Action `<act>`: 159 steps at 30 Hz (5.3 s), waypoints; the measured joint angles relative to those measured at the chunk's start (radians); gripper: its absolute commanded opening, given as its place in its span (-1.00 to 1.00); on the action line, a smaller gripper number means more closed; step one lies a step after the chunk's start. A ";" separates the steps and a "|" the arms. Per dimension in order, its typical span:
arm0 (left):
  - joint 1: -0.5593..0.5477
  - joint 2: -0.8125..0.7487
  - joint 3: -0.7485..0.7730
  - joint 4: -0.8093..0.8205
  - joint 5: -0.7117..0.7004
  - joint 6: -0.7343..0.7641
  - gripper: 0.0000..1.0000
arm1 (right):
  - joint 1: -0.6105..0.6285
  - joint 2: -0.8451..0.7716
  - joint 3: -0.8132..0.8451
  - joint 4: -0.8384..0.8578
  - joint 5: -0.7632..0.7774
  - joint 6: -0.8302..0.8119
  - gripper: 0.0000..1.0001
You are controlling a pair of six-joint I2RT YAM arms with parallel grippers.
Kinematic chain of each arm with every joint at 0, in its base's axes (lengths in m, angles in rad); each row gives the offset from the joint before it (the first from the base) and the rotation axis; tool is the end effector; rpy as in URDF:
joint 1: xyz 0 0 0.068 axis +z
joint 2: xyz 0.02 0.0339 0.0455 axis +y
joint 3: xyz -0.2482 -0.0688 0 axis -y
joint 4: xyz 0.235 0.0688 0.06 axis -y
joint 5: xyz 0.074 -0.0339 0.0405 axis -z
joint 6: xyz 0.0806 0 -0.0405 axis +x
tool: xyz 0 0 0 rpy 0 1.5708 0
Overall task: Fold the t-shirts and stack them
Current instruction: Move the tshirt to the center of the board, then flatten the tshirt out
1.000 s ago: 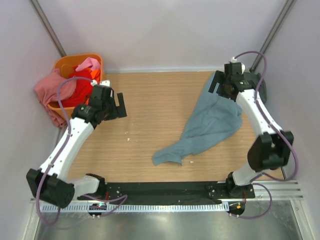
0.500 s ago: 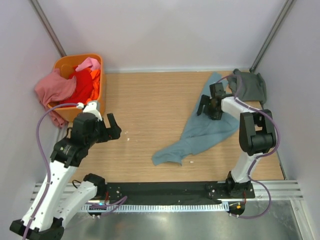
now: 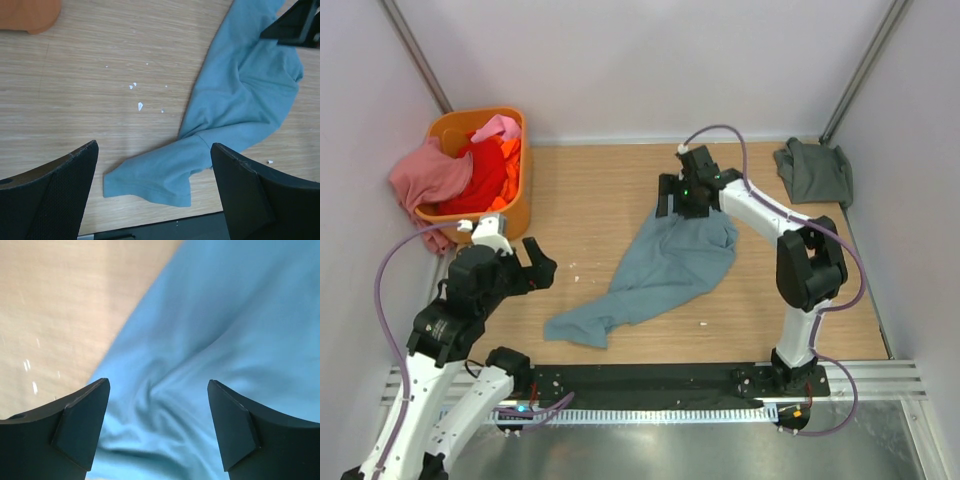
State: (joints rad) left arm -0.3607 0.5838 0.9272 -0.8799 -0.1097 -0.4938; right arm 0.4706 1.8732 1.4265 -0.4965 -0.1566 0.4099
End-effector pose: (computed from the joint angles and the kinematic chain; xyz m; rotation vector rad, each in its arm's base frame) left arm 0.1401 -0.0434 0.3072 -0.2078 2.1187 -0.3952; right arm 0.3704 0.2025 0.1787 -0.1443 2.5831 0.5412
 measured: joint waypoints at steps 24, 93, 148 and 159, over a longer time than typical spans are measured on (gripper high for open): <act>0.085 -0.124 -0.035 0.016 -0.113 -0.018 0.82 | -0.621 0.651 1.082 -0.256 0.277 -0.087 0.41; 0.100 -0.155 -0.040 0.023 -0.126 -0.021 0.75 | -0.496 0.763 1.074 -0.118 0.598 -0.262 0.99; 0.124 -0.141 -0.041 0.023 -0.143 -0.022 0.72 | -0.616 0.827 1.077 -0.097 0.463 -0.244 -0.97; 0.126 -0.141 -0.041 0.023 -0.143 -0.022 0.72 | -0.564 0.775 0.991 -0.093 0.521 -0.247 0.79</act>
State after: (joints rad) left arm -0.2352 0.4427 0.8864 -0.8574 -0.2531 -0.5159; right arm -0.0933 2.6480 2.4176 -0.5892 0.3641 0.1631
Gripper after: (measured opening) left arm 0.862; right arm 0.876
